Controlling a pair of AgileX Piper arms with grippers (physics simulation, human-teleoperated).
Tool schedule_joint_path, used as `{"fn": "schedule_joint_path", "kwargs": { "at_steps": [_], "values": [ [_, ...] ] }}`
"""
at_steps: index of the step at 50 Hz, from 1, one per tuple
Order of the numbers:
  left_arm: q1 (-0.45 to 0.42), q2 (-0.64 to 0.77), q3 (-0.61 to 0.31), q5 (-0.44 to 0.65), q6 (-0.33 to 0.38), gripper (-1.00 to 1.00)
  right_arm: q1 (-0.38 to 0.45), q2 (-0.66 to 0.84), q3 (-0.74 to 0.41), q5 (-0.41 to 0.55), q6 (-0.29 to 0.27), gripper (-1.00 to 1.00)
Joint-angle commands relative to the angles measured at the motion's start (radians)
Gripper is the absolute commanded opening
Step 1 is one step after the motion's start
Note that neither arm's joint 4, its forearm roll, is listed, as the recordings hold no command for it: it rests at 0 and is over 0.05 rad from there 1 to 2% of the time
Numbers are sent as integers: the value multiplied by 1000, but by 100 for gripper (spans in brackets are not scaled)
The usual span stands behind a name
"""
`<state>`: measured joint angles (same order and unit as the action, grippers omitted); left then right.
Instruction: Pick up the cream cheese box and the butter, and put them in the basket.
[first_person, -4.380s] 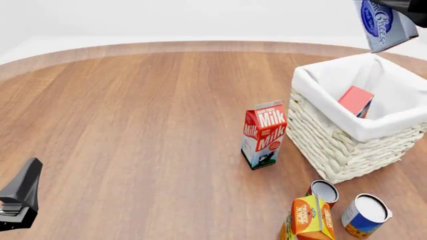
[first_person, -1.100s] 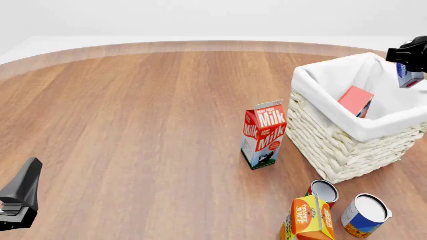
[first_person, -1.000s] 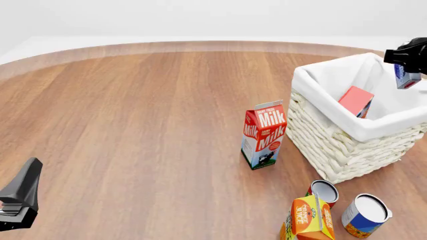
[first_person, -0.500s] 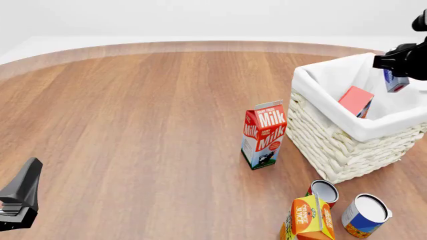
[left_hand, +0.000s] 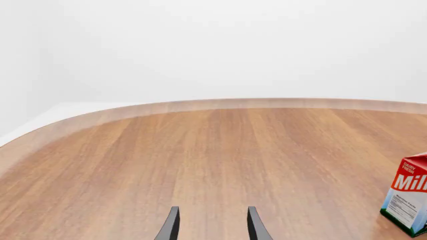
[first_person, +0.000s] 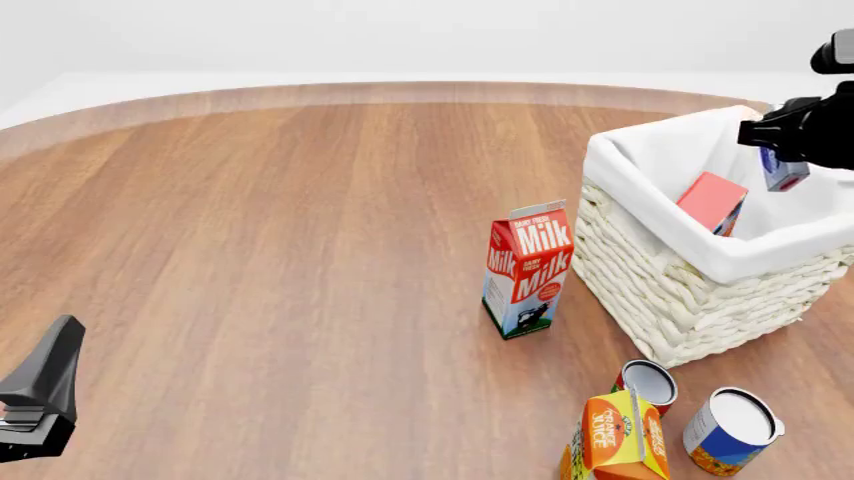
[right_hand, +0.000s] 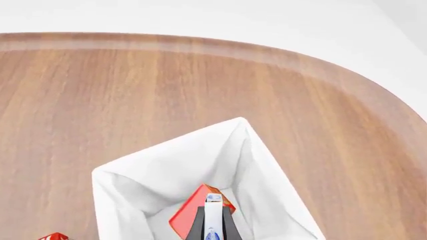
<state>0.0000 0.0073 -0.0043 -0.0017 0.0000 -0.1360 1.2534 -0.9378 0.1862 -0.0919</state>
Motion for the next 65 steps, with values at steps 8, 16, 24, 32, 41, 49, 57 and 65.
{"fn": "schedule_joint_path", "kwargs": {
  "at_steps": [8,16,24,32,41,49,57,65],
  "values": [
    [0,0,0,0,0,100,3,18,-5,-15,5,-100],
    [0,0,0,0,0,100,4,19,3,-22,2,-100],
    [0,0,0,0,0,100,0,22,7,-26,-2,-100],
    [0,0,0,0,0,100,7,26,12,-29,-1,-100],
    [0,0,0,0,0,100,3,23,13,-29,-8,100],
    [0,0,0,0,0,100,6,27,8,-28,-7,100],
    [0,0,0,0,0,100,8,29,3,-25,-6,100],
    [0,0,0,0,0,100,13,16,0,-14,-6,100]
  ]
}}
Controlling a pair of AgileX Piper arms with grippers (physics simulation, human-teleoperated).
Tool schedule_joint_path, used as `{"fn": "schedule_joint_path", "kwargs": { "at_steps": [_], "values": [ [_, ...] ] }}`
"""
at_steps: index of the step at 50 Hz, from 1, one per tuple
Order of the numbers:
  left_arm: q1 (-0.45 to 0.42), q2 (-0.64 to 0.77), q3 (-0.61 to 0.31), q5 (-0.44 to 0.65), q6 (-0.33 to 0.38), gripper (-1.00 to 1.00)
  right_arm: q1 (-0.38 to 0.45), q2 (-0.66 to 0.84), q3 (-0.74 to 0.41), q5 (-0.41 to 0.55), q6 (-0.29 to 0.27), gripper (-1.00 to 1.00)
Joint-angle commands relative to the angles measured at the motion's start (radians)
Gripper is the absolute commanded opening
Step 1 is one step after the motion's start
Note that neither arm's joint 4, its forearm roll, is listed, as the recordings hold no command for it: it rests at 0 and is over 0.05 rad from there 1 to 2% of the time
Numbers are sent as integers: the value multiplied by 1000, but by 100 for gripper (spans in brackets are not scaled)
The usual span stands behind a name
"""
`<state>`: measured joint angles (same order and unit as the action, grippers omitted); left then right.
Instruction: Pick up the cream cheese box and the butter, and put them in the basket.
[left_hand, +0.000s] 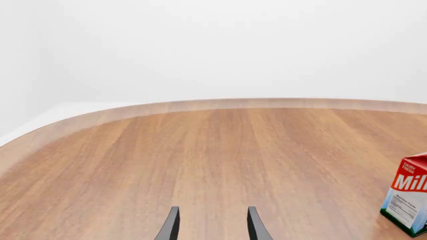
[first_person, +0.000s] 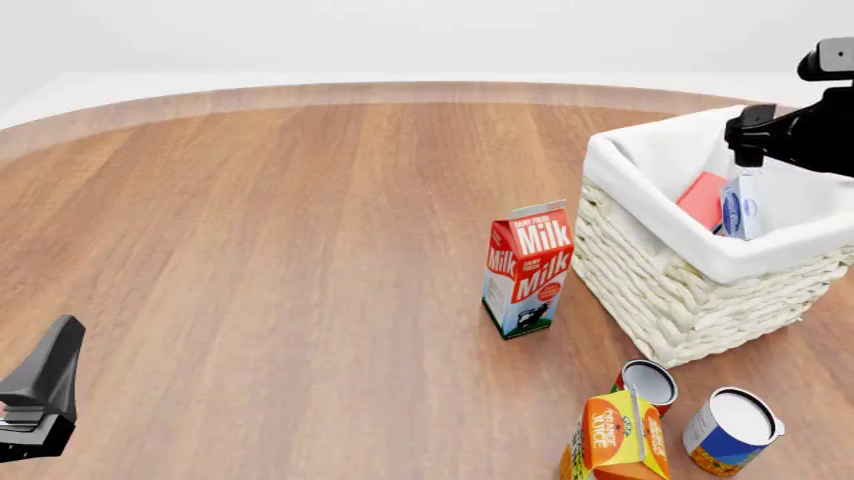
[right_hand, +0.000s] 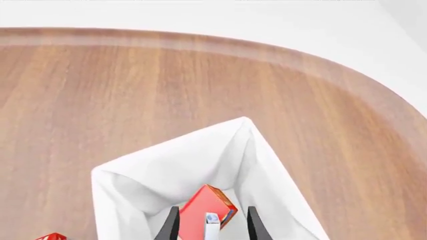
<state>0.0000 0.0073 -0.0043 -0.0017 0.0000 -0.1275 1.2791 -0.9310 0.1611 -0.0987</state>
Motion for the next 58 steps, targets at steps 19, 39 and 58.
{"fn": "schedule_joint_path", "kwargs": {
  "at_steps": [19,39,58],
  "values": [
    [0,0,0,0,0,100,81,-185,-40,149,-1,100],
    [0,0,0,0,0,100,195,-353,-106,294,-16,100],
    [0,0,0,0,0,100,347,-488,-178,382,-30,100]
  ]
}}
